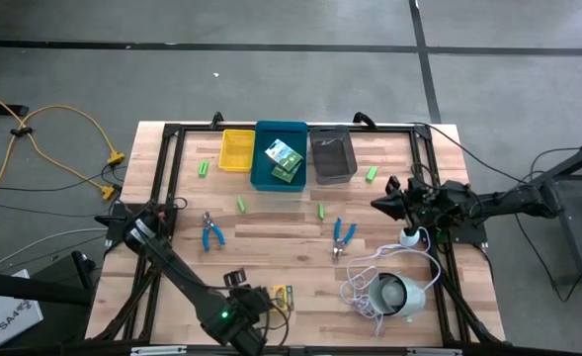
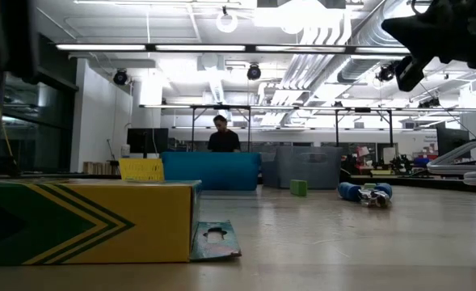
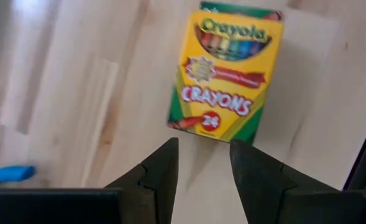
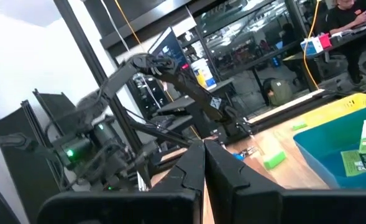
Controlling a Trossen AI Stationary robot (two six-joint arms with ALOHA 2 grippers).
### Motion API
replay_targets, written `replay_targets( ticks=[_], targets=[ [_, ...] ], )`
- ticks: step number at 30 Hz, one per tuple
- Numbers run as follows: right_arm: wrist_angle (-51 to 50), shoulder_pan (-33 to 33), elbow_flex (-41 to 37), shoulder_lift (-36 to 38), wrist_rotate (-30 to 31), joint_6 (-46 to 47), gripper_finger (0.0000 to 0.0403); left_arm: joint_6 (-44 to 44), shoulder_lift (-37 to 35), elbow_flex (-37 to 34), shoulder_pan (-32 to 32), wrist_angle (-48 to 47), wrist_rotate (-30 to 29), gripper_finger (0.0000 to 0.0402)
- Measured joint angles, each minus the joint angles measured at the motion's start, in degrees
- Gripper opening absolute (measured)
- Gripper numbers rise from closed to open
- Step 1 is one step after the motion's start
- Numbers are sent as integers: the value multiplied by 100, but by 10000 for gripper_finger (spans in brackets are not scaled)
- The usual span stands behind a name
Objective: Pick & Place School Supplies
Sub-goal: Put the crayon box into the blue bin
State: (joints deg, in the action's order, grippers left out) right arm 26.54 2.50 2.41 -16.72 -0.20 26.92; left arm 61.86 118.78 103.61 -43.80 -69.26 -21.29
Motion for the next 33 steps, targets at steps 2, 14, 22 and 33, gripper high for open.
replay_targets(
  ticks=[2, 14, 22, 33],
  targets=[
    [49, 2, 5, -60, 19, 22, 3, 55, 2, -172, -68, 241, 1, 138],
    [722, 3, 469, -979, -14, 131, 3, 732, 4, -378, -580, 440, -1038, 138],
    [711, 244, 1775, -2616, -635, -470, 3, 1306, 4, -441, -734, 327, -1257, 138],
    [666, 657, 2873, -4791, -1493, -1733, 3, 1374, 0, -441, -593, 335, -724, 138]
  ],
)
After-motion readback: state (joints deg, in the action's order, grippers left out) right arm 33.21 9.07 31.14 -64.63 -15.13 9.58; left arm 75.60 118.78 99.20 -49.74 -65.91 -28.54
